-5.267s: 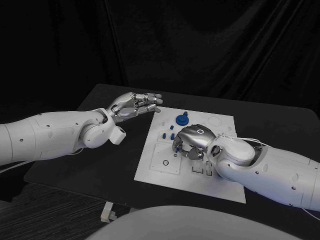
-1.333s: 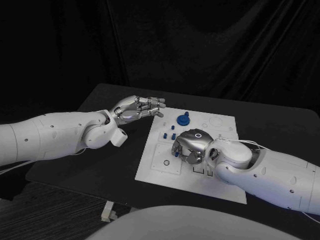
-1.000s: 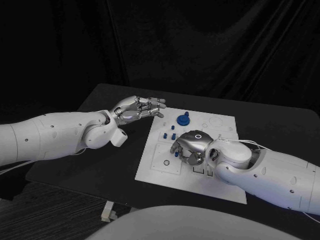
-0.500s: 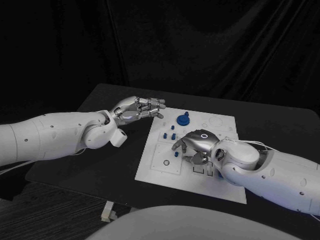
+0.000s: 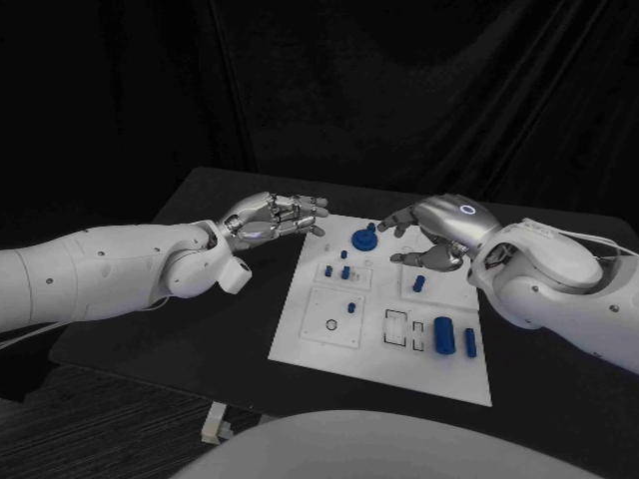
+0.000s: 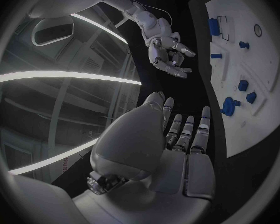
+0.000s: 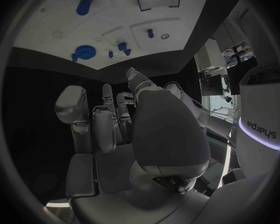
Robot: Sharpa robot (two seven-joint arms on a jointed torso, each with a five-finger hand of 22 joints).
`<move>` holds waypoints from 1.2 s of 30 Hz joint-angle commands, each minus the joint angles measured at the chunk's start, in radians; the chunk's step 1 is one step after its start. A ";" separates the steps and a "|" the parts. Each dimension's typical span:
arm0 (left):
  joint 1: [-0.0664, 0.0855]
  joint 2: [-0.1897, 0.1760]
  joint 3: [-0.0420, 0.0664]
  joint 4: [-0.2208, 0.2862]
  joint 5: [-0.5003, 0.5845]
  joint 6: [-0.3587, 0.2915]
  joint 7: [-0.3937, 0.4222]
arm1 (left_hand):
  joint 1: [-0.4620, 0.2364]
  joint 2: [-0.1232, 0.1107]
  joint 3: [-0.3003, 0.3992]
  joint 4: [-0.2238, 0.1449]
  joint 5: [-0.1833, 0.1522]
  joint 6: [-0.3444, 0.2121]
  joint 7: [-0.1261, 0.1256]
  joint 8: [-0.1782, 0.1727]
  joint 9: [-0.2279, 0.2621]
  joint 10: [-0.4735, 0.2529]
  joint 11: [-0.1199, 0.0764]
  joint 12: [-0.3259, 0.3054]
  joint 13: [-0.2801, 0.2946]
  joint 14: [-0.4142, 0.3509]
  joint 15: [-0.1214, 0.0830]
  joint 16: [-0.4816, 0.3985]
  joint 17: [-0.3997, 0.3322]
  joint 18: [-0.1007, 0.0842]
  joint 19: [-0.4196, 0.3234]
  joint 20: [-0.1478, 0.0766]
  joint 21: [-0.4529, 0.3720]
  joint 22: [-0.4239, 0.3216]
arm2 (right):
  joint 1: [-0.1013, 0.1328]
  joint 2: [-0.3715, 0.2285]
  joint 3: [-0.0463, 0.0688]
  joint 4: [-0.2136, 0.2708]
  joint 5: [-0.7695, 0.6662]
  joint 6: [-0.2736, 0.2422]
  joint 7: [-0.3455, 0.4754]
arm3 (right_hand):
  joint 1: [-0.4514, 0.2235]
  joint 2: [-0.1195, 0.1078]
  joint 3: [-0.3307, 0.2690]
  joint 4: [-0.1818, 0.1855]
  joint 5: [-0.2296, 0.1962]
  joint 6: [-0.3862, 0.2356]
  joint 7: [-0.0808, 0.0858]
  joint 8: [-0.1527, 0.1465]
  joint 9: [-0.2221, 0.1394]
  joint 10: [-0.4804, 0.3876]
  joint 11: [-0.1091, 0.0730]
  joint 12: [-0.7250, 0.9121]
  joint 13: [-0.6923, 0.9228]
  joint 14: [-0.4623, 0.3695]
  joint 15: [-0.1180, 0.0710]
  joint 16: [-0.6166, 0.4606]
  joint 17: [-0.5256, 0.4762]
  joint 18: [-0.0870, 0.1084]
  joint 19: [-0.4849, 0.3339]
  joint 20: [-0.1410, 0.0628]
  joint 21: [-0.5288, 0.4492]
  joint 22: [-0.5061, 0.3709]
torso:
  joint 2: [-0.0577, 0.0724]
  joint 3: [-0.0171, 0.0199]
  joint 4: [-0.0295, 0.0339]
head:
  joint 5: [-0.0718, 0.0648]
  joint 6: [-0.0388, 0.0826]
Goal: Assemble the parts on the task board
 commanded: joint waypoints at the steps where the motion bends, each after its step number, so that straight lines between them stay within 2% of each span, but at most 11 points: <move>1: -0.001 0.000 0.001 0.001 0.008 -0.015 0.041 | -0.013 -0.025 0.038 0.006 -0.001 -0.016 -0.004 0.014 -0.006 -0.009 0.004 -0.008 -0.009 -0.007 -0.017 -0.032 -0.009 -0.002 -0.028 -0.005 -0.013 -0.025 | 0.012 -0.020 0.000 0.007 0.089 -0.001 -0.051 | -0.010 0.009 -0.003 0.005 -0.019 0.043 0.017 0.027 0.000 -0.022 -0.001 0.016 -0.013 0.061 0.003 -0.006 0.033 0.011 0.002 0.002 -0.026 0.124 | 0.000 0.0000 0.0003 | -0.002 0.000; 7: -0.001 -0.001 0.001 0.002 0.008 -0.043 0.077 | -0.049 -0.044 0.020 0.026 -0.005 -0.020 -0.009 0.016 -0.006 -0.017 -0.011 -0.024 -0.011 -0.032 -0.041 -0.099 -0.015 0.013 -0.130 -0.022 -0.025 -0.136 | 0.022 -0.053 -0.001 -0.006 0.105 0.127 -0.112 | -0.027 -0.009 -0.030 0.038 -0.053 0.072 0.029 0.033 0.000 -0.072 0.005 0.014 -0.024 0.058 0.005 -0.011 0.025 0.015 -0.004 0.004 -0.057 0.117 | 0.000 0.0001 0.0000 | -0.003 0.000; 9: -0.001 -0.001 0.001 0.002 0.008 -0.053 0.092 | -0.080 -0.050 -0.001 0.031 -0.008 -0.036 -0.014 0.013 -0.008 -0.022 -0.023 -0.043 -0.013 -0.041 -0.047 -0.129 -0.018 0.031 -0.149 -0.031 -0.024 -0.150 | 0.017 -0.062 -0.001 -0.012 0.106 0.167 -0.129 | -0.023 -0.020 -0.039 0.056 -0.067 0.068 0.019 0.027 -0.003 -0.100 0.008 0.009 -0.032 0.056 0.004 -0.015 0.019 0.017 -0.007 0.003 -0.069 0.114 | 0.000 -0.0001 0.0002 | -0.005 0.000; 15: -0.002 -0.002 0.001 0.001 0.008 -0.075 0.140 | -0.207 -0.042 -0.110 0.035 -0.069 -0.228 -0.085 -0.038 -0.036 -0.062 -0.108 -0.185 -0.025 -0.070 -0.114 -0.305 -0.037 0.079 -0.207 -0.059 -0.028 -0.227 | -0.006 -0.075 -0.001 -0.032 0.089 0.219 -0.149 | -0.003 -0.033 -0.051 0.087 -0.078 0.069 0.030 0.023 -0.005 -0.134 0.014 0.006 -0.046 0.054 0.001 -0.019 0.014 0.019 -0.009 0.001 -0.084 0.111 | 0.001 0.0000 -0.0005 | -0.005 0.000; 16: -0.002 -0.002 0.001 0.001 0.008 -0.077 0.147 | -0.224 -0.041 -0.130 0.035 -0.086 -0.286 -0.103 -0.044 -0.042 -0.066 -0.126 -0.208 -0.027 -0.070 -0.129 -0.325 -0.040 0.085 -0.236 -0.065 -0.039 -0.331 | -0.010 -0.075 -0.001 -0.035 0.087 0.223 -0.149 | 0.000 -0.034 -0.051 0.088 -0.078 0.070 0.034 0.023 -0.005 -0.136 0.014 0.006 -0.048 0.054 0.000 -0.019 0.013 0.020 -0.010 0.001 -0.086 0.111 | 0.002 0.0001 -0.0007 | -0.005 0.000; 18: -0.002 -0.002 0.001 0.001 0.008 -0.081 0.161 | -0.239 -0.035 -0.158 0.035 -0.116 -0.373 -0.135 -0.051 -0.048 -0.073 -0.160 -0.248 -0.030 -0.069 -0.152 -0.363 -0.045 0.068 -0.312 -0.062 -0.075 -0.710 | -0.019 -0.075 -0.001 -0.041 0.083 0.230 -0.149 | 0.003 -0.034 -0.052 0.089 -0.078 0.072 0.038 0.023 -0.005 -0.139 0.014 0.007 -0.050 0.054 0.000 -0.020 0.012 0.020 -0.010 0.001 -0.087 0.110 | 0.001 0.0000 0.0002 | -0.004 0.000; 21: -0.002 -0.003 0.001 0.001 0.008 -0.084 0.174 | -0.262 -0.036 -0.172 0.037 -0.147 -0.401 -0.157 -0.053 -0.050 -0.076 -0.181 -0.271 -0.032 -0.067 -0.152 -0.377 -0.048 0.074 -0.313 -0.072 -0.077 -0.730 | -0.029 -0.073 -0.001 -0.049 0.081 0.236 -0.147 | 0.004 -0.034 -0.052 0.089 -0.078 0.071 0.038 0.022 -0.005 -0.139 0.014 0.007 -0.050 0.054 0.000 -0.020 0.011 0.020 -0.010 0.001 -0.088 0.110 | 0.001 0.0000 0.0002 | -0.004 0.000; 26: -0.002 -0.002 0.001 -0.001 0.008 -0.087 0.184 | -0.271 -0.036 -0.177 0.036 -0.157 -0.405 -0.166 -0.053 -0.050 -0.080 -0.196 -0.291 -0.034 -0.067 -0.149 -0.384 -0.049 0.080 -0.313 -0.079 -0.078 -0.743 | -0.040 -0.069 -0.001 -0.059 0.079 0.244 -0.143 | 0.010 -0.033 -0.051 0.088 -0.077 0.071 0.042 0.021 -0.006 -0.141 0.014 0.008 -0.053 0.054 0.001 -0.020 0.011 0.020 -0.010 0.001 -0.089 0.110 | 0.001 0.0000 0.0007 | -0.004 0.000; 30: -0.002 -0.001 0.001 -0.004 0.008 -0.085 0.188 | -0.288 -0.029 -0.181 0.036 -0.174 -0.427 -0.183 -0.055 -0.052 -0.081 -0.210 -0.307 -0.035 -0.067 -0.142 -0.384 -0.049 0.087 -0.313 -0.059 -0.078 -0.743 | -0.045 -0.065 -0.001 -0.066 0.078 0.248 -0.139 | 0.025 -0.030 -0.049 0.086 -0.066 0.069 0.048 0.018 -0.008 -0.142 0.014 0.013 -0.057 0.053 0.002 -0.021 0.010 0.020 -0.010 0.001 -0.091 0.110 | 0.000 -0.0001 0.0004 | -0.003 0.000; 34: -0.003 0.000 0.001 -0.006 0.008 -0.083 0.188 | -0.289 -0.017 -0.183 0.035 -0.176 -0.478 -0.211 -0.059 -0.056 -0.080 -0.203 -0.313 -0.035 -0.067 -0.139 -0.384 -0.049 0.094 -0.313 -0.052 -0.078 -0.745 | -0.051 -0.058 -0.001 -0.074 0.078 0.250 -0.134 | 0.044 -0.022 -0.043 0.082 -0.020 0.066 0.055 0.014 -0.010 -0.135 0.013 0.025 -0.063 0.053 0.003 -0.021 0.009 0.020 -0.009 0.002 -0.094 0.110 | 0.000 -0.0001 0.0003 | -0.004 0.000; 36: -0.003 0.000 0.001 -0.007 0.008 -0.083 0.188 | -0.283 -0.010 -0.185 0.035 -0.172 -0.526 -0.254 -0.062 -0.060 -0.080 -0.182 -0.318 -0.036 -0.067 -0.134 -0.384 -0.049 0.100 -0.313 -0.053 -0.078 -0.745 | -0.054 -0.054 -0.001 -0.078 0.078 0.251 -0.131 | 0.055 -0.017 -0.039 0.078 0.006 0.067 0.057 0.012 -0.011 -0.133 0.013 0.031 -0.067 0.053 0.004 -0.021 0.009 0.020 -0.009 0.003 -0.096 0.110 | 0.000 -0.0001 0.0004 | -0.005 0.000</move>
